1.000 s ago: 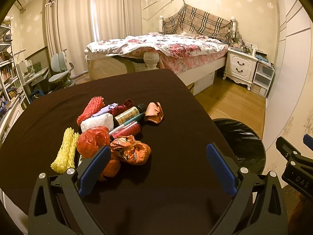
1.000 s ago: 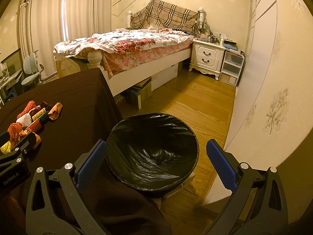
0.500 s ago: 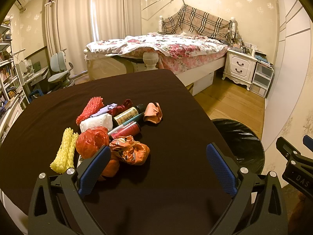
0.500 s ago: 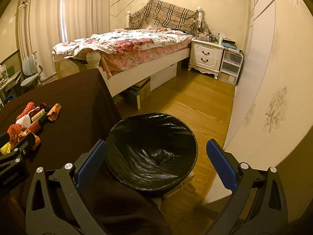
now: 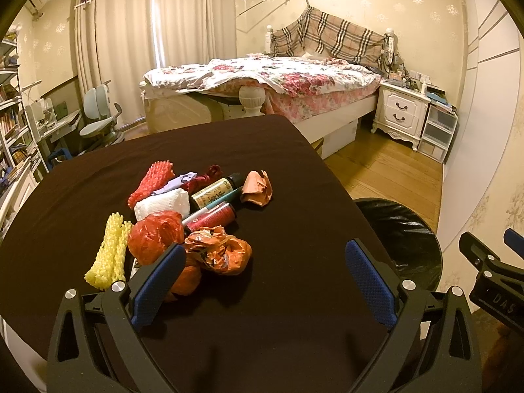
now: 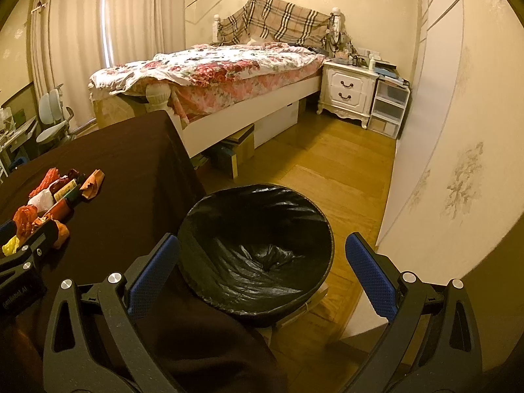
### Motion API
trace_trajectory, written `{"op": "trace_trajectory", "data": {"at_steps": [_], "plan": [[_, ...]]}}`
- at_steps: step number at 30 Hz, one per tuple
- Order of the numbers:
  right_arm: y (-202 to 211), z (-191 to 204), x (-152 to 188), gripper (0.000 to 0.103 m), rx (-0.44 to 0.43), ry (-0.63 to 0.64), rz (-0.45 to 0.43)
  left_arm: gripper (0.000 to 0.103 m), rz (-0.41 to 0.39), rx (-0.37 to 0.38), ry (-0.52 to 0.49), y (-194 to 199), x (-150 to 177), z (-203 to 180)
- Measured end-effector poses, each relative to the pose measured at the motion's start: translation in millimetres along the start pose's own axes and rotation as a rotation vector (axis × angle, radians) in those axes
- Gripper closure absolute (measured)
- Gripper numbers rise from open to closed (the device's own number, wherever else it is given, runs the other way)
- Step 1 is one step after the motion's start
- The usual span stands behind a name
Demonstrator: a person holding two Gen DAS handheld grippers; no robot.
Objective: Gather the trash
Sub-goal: 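Move the right gripper to the orange crumpled wrapper while the left gripper reaches the yellow foam net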
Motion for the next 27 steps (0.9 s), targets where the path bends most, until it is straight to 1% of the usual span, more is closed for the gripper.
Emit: {"op": "trace_trajectory", "data": {"at_steps": [5,11,12,15,19,21,22,23,27], "plan": [[1,14,2,0.004,-0.014,0.02,0.014,0.006,0.003,-0.007,0.008,0,4,8],[2,44,-5,0.005,-0.053,0.057,0.015,0.008,0.003,-0.033,0.026,11,8,30],[2,49,-6,0.007,-0.064,0.065,0.016,0.009,0.005,-0.04,0.031,13,6,37],[4,69,-9,0.022,-0.107,0.093,0.023,0.013,0.012,-0.066,0.047,19,12,55],[6,99,-9,0.027,-0.167,0.129,0.033,0.019,0.018,-0.101,0.073,28,19,79],[8,114,-10,0.027,-0.195,0.153,0.032,0.023,0.019,-0.128,0.086,32,23,93],[10,123,-10,0.027,-0.21,0.165,0.029,0.028,0.021,-0.138,0.091,33,23,100],[11,132,-10,0.027,-0.225,0.18,0.028,0.03,0.024,-0.148,0.1,33,22,111],[13,167,-8,0.028,-0.291,0.234,0.035,0.031,0.036,-0.175,0.136,31,26,134]]}}
Point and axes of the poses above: each gripper's, at about its wrist camera, not at the fingertips, and y roughly against the way its jaws point, z to its left, x to its underside, the point moved 9 cm from there along -y, roughly the way its jaws point, and after that the axes turned 3 degrees about y, right-handed, at the moved point
